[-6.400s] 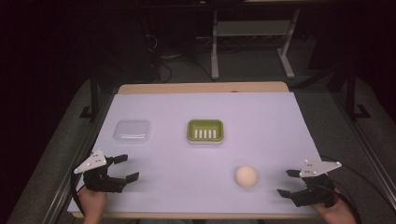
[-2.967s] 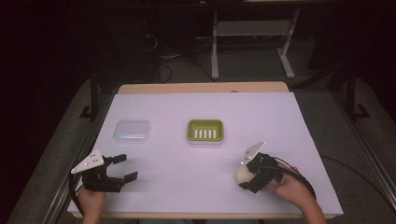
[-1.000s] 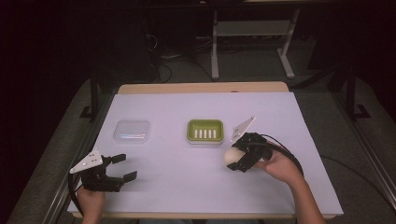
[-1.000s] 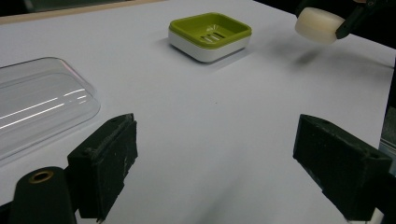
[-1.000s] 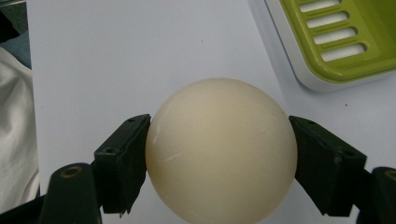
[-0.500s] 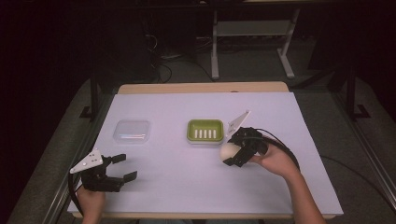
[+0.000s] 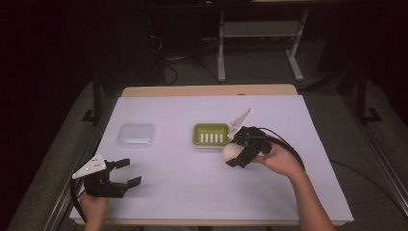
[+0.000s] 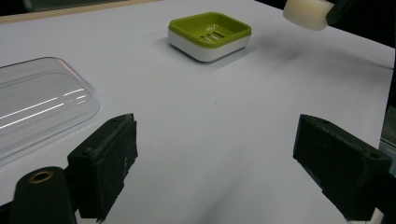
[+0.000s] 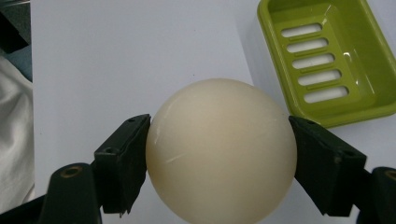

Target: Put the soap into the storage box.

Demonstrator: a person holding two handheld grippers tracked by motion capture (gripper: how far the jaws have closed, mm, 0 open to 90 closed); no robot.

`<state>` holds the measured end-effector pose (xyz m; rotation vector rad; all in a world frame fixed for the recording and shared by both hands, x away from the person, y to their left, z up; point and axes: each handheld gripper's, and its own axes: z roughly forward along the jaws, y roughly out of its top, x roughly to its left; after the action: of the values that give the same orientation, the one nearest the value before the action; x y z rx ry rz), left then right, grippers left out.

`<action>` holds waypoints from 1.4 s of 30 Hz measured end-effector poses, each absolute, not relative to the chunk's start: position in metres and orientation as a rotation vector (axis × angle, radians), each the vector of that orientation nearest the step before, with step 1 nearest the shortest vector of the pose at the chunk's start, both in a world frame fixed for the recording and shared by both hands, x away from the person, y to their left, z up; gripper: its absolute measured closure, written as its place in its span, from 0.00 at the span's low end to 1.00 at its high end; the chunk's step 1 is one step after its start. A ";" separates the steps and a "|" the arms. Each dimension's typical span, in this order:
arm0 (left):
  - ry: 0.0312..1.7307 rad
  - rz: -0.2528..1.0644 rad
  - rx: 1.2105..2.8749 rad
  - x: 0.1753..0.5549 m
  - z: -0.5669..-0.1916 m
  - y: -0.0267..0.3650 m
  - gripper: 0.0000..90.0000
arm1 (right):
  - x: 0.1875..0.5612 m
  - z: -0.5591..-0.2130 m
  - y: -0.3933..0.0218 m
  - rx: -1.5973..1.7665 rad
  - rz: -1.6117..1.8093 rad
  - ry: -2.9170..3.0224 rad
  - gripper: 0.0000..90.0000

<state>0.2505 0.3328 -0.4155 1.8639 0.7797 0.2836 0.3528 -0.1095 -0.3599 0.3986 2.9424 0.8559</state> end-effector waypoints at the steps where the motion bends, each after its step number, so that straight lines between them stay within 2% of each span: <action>1: 0.779 0.282 1.864 0.251 -0.415 0.333 0.15 | 0.354 -0.359 -0.109 0.396 0.855 2.943 0.26; 42: 0.780 0.283 1.865 0.250 -0.415 0.333 0.15 | 0.405 -0.338 -0.075 0.373 0.881 2.956 0.26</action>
<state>0.2504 0.3328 -0.4152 1.8648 0.7803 0.2831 0.4053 -0.0746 -0.3379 0.3727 2.9562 0.8807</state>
